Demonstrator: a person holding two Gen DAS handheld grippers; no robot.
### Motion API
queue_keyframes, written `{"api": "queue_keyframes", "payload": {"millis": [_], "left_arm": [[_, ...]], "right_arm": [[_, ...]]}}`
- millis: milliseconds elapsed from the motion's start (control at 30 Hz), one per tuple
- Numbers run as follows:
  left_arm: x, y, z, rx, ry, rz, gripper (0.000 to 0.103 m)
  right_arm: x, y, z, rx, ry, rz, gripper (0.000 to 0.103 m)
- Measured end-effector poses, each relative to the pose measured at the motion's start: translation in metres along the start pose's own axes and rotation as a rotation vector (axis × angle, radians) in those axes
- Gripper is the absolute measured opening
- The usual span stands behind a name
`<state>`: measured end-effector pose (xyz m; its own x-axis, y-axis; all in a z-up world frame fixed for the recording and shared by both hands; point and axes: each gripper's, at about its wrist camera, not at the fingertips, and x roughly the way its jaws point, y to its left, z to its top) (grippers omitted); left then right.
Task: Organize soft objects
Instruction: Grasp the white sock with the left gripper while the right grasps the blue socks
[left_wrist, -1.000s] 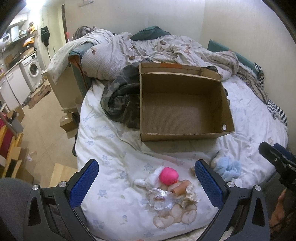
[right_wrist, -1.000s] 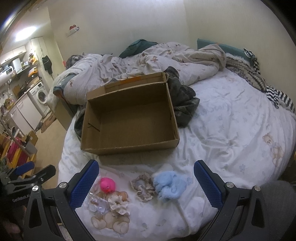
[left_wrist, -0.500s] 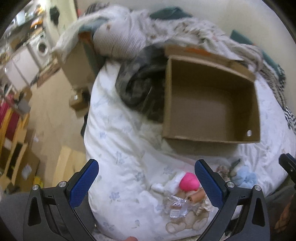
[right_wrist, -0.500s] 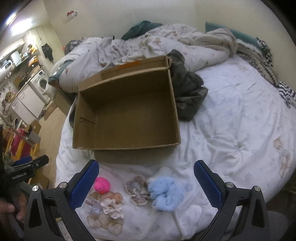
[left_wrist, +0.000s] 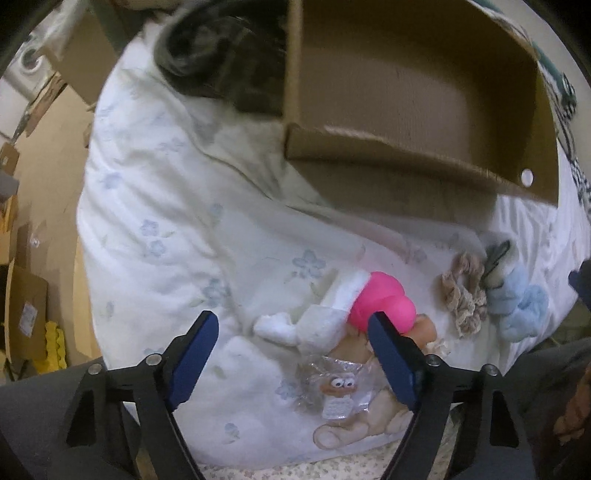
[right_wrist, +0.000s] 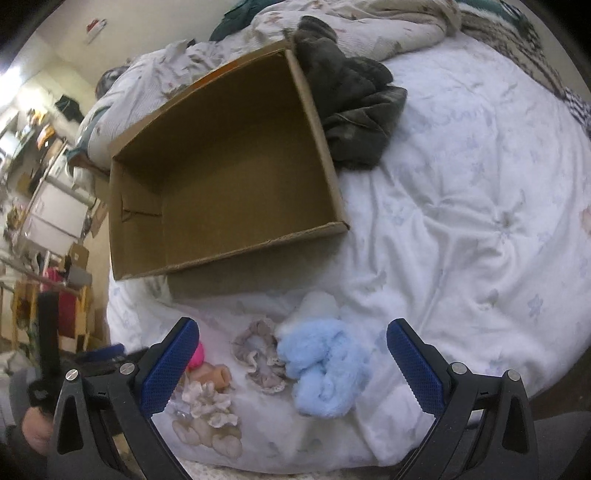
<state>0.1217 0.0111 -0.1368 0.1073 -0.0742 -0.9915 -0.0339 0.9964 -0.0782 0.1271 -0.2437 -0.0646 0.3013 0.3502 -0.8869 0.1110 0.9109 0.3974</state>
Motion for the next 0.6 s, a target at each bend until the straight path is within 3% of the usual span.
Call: {"api": "queue_keyframes", "payload": {"millis": [200, 267, 433, 600], "left_arm": [[0.022, -0.006, -0.002, 0.017, 0.045, -0.027, 0.055], [0.031, -0.006, -0.003, 0.022, 0.052, -0.036, 0.053], [0.036, -0.004, -0.003, 0.002, 0.044, -0.022, 0.021], [0.029, 0.001, 0.002, -0.022, -0.001, -0.043, 0.017]], "right_arm": [[0.010, -0.008, 0.005, 0.059, 0.026, 0.021, 0.103], [0.015, -0.012, 0.006, 0.084, 0.049, 0.024, 0.103], [0.045, -0.014, -0.002, 0.118, 0.195, -0.034, 0.103], [0.069, 0.000, -0.012, 0.050, 0.282, -0.100, 0.082]]}}
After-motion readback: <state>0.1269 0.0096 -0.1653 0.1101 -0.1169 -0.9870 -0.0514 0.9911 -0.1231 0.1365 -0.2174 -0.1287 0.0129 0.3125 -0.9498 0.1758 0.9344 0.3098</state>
